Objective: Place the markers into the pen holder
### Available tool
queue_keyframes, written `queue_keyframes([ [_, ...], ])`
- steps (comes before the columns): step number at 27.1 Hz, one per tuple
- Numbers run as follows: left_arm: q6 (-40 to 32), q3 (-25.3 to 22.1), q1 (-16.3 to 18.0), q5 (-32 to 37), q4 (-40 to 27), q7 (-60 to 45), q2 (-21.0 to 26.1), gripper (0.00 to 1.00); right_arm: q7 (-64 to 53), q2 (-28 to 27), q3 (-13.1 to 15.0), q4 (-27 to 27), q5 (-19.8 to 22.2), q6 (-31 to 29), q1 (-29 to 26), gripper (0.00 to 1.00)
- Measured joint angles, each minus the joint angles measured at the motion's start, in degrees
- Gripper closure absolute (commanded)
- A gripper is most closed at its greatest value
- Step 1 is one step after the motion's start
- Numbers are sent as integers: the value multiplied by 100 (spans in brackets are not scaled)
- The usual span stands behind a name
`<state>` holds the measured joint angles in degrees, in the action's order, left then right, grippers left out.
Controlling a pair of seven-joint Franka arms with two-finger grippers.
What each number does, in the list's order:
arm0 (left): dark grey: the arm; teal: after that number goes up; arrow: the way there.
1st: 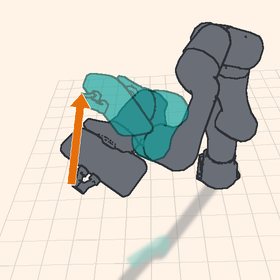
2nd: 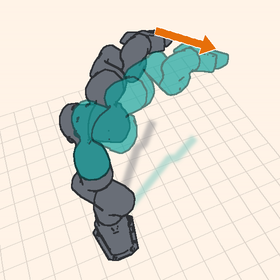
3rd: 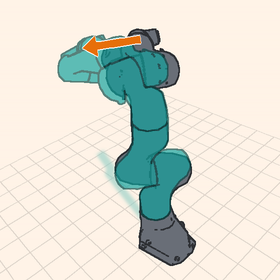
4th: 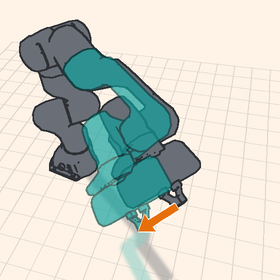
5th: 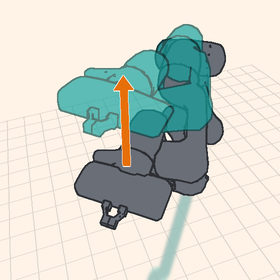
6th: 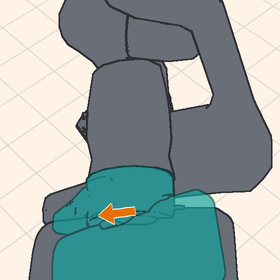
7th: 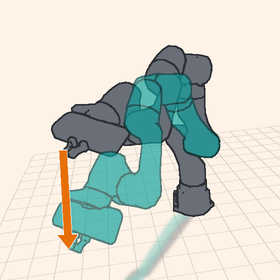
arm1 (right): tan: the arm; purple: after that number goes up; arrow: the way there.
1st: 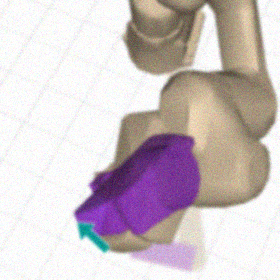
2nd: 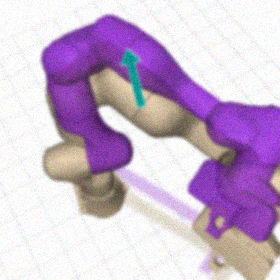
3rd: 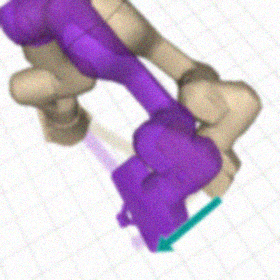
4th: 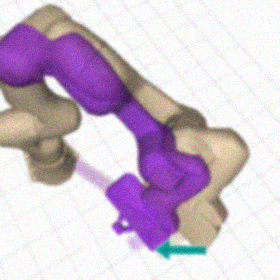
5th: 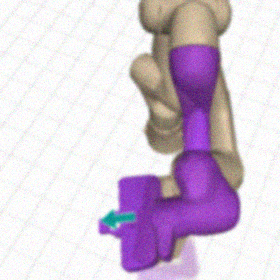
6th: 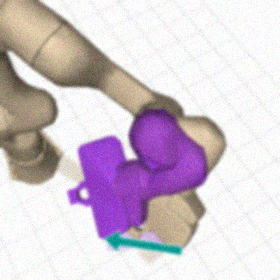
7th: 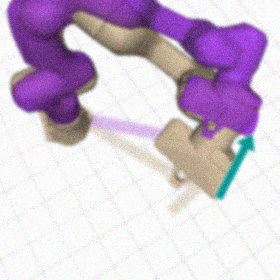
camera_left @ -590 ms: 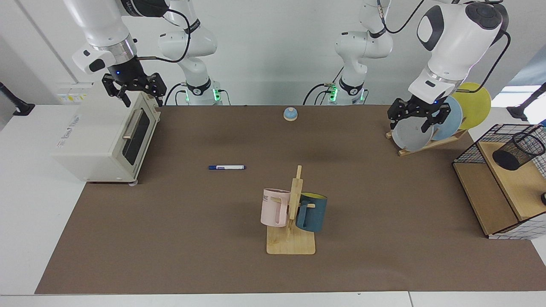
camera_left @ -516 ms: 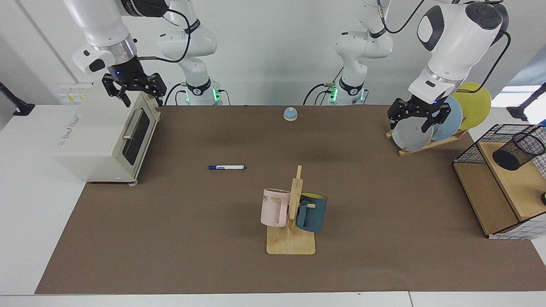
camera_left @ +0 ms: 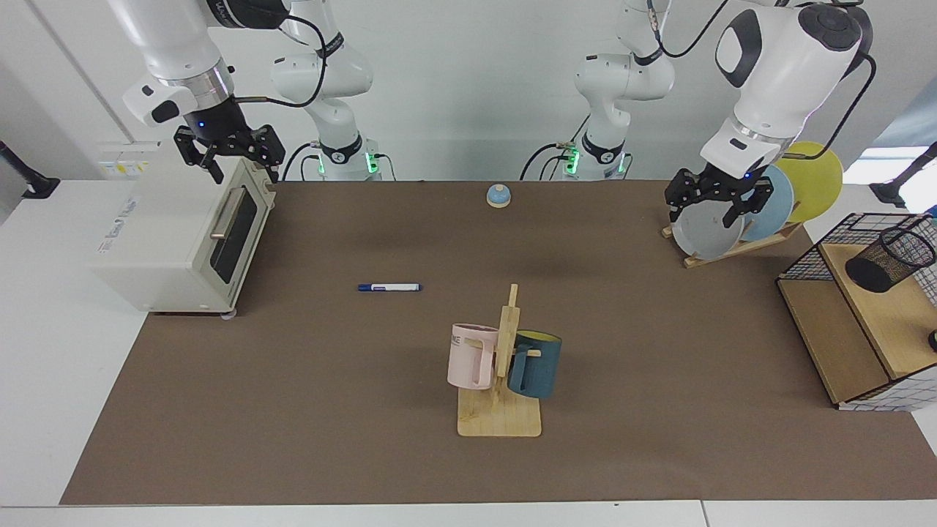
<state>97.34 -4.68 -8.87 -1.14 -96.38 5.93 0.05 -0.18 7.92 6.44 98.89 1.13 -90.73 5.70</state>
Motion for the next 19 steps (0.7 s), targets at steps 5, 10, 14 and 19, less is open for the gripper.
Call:
queue_keyframes([
  [5, 0, 0, 0, 0, -12, 0, 0, 0, 2, 23, 70, 0, 0, 5, -8, 0],
  [10, 0, 0, 0, 0, -38, 2, 0, 0, 499, 52, 92, 1, 0, -9, -12, 0],
  [14, 1, 1, 0, 0, -47, 2, 0, 0, 1620, 29, 87, 40, 0, -199, -9, 0],
  [19, 2, 1, 0, 0, -50, 2, 0, 0, 3237, -81, 52, 167, -68, -506, 55, 0],
])
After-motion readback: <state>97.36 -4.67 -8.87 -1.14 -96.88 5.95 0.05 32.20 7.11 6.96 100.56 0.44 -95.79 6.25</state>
